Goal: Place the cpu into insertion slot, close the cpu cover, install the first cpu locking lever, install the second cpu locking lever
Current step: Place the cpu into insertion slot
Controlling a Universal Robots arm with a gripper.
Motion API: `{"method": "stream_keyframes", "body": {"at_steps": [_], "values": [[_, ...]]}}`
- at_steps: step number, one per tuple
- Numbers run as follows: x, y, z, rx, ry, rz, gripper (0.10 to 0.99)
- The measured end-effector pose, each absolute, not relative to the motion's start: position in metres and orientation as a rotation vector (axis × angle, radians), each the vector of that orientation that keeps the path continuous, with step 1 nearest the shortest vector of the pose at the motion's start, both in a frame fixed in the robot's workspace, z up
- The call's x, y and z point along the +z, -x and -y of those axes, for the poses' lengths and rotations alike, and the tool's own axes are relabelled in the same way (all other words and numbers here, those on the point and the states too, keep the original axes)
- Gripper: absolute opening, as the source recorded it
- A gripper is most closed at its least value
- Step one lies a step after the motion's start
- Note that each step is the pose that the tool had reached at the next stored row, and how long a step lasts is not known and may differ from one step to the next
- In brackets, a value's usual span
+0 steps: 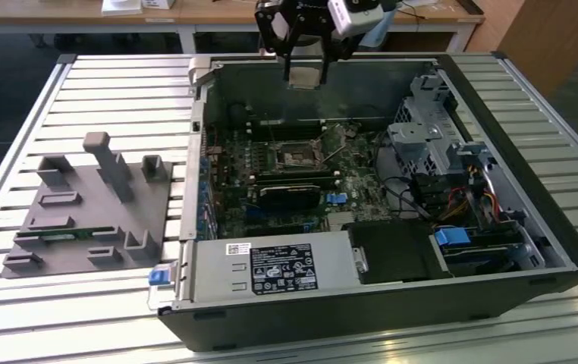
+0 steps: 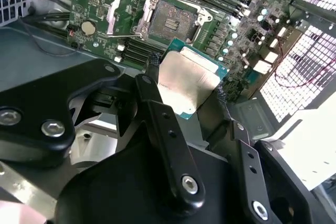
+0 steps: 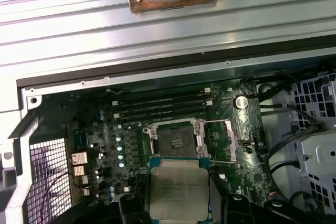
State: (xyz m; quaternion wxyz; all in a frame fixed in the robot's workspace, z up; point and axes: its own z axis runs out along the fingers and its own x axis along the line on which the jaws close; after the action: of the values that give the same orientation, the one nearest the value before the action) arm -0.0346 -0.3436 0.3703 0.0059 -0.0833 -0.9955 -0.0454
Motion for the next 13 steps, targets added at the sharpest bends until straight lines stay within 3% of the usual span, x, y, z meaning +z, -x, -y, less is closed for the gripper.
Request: {"method": "stream_keyframes", "body": {"at_steps": [13], "values": [[0.3697,0.0348,0.3436,-0.141,0.434,3.102,0.541]]}}
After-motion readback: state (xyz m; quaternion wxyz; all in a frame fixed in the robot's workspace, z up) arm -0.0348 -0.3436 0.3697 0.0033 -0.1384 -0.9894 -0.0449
